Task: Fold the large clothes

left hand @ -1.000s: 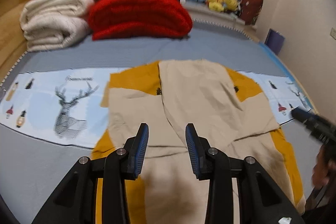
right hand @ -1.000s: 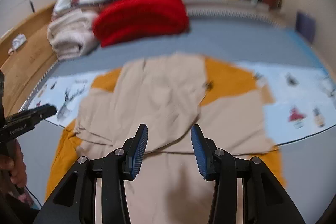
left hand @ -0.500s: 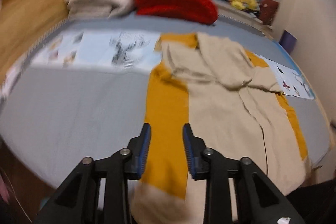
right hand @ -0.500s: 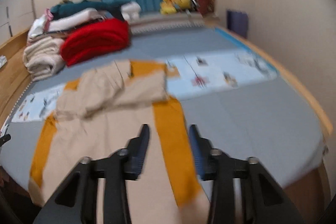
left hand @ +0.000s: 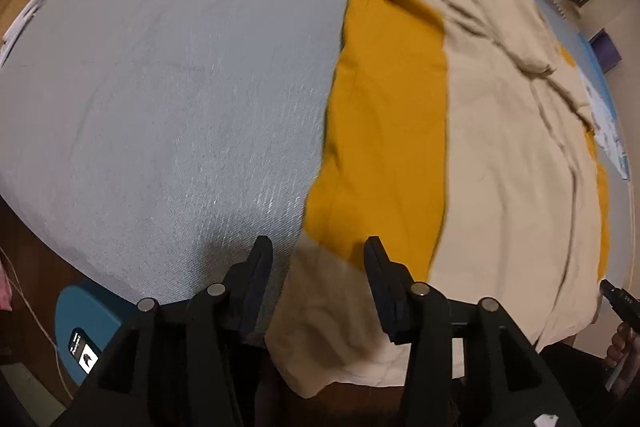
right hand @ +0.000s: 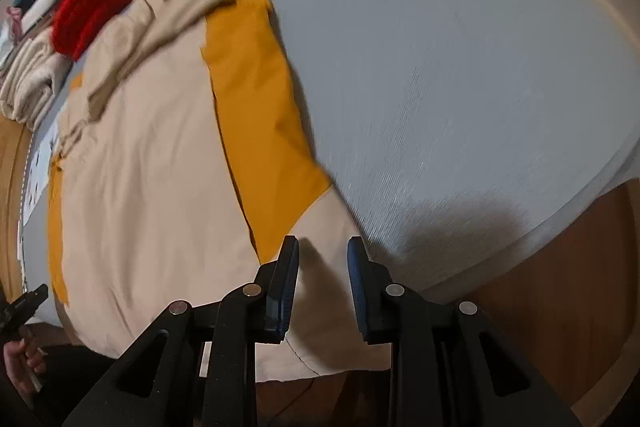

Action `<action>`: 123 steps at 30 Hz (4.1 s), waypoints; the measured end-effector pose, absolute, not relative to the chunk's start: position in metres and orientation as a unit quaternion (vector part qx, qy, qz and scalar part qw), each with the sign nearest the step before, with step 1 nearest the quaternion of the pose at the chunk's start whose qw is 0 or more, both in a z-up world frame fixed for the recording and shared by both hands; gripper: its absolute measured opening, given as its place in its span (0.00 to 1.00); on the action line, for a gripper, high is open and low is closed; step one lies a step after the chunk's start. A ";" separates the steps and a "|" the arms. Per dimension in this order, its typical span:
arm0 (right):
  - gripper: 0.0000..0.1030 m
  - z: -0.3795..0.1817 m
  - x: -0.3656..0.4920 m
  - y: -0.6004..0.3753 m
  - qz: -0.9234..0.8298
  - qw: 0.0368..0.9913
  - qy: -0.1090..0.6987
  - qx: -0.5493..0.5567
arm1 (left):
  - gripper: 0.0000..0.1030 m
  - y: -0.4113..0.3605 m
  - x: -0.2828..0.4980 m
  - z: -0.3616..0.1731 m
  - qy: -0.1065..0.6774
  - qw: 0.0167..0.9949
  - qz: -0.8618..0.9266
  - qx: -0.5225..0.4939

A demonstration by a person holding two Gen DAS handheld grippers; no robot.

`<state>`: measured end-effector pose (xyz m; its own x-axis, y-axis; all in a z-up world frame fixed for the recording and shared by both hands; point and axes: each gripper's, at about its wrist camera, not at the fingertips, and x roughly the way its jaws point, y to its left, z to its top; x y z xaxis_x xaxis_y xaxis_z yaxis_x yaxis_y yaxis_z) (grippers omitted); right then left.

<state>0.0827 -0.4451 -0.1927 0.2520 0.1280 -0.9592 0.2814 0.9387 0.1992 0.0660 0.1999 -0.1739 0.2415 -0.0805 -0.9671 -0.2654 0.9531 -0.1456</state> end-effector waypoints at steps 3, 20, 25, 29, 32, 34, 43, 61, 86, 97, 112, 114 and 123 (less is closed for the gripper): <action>0.27 -0.203 0.087 -0.441 -0.048 0.764 0.625 0.154 | 0.43 0.202 0.069 -0.185 0.623 0.768 0.058 -0.136; 0.01 -0.129 0.069 -0.431 -0.009 0.813 0.564 0.146 | 0.03 0.171 0.046 -0.108 0.566 0.821 -0.037 -0.063; 0.01 -0.078 0.043 -0.433 0.013 0.832 0.526 0.176 | 0.02 0.181 0.023 -0.057 0.548 0.829 -0.076 -0.086; 0.01 -0.045 0.016 -0.436 0.017 0.838 0.512 0.187 | 0.02 0.178 0.001 -0.030 0.555 0.822 -0.097 -0.076; 0.01 -0.017 -0.009 -0.439 0.016 0.845 0.500 0.188 | 0.02 0.188 -0.020 -0.018 0.563 0.814 -0.110 -0.091; 0.01 -0.006 -0.019 -0.440 0.015 0.848 0.495 0.188 | 0.02 0.192 -0.024 -0.020 0.571 0.808 -0.109 -0.100; 0.01 -0.030 0.067 -0.439 0.020 0.850 0.496 0.178 | 0.02 0.209 0.091 -0.049 0.552 0.806 -0.111 -0.183; 0.00 -0.141 0.356 -0.449 -0.026 0.841 0.499 0.208 | 0.08 0.240 0.291 -0.154 0.574 0.771 -0.014 -0.275; 0.67 -0.139 0.331 -0.429 -0.009 0.875 0.471 0.107 | 0.50 0.212 0.290 -0.115 0.512 0.854 0.003 -0.097; 0.67 -0.191 0.355 -0.427 0.003 0.836 0.535 0.126 | 0.50 0.202 0.319 -0.151 0.545 0.834 0.016 -0.088; 0.03 -0.179 0.354 -0.415 0.004 0.849 0.521 0.088 | 0.06 0.195 0.327 -0.156 0.552 0.830 0.007 -0.080; 0.03 -0.166 0.351 -0.417 0.004 0.858 0.504 0.096 | 0.04 0.197 0.325 -0.150 0.545 0.834 0.005 -0.083; 0.02 -0.110 0.351 -0.420 -0.010 0.906 0.405 0.126 | 0.02 0.211 0.319 -0.099 0.439 0.892 0.022 -0.107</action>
<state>0.3512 -0.4204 -0.1099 0.6719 0.0837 -0.7359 0.1211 0.9678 0.2206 0.3192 0.2111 -0.0992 0.6136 -0.0547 -0.7877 -0.1336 0.9760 -0.1718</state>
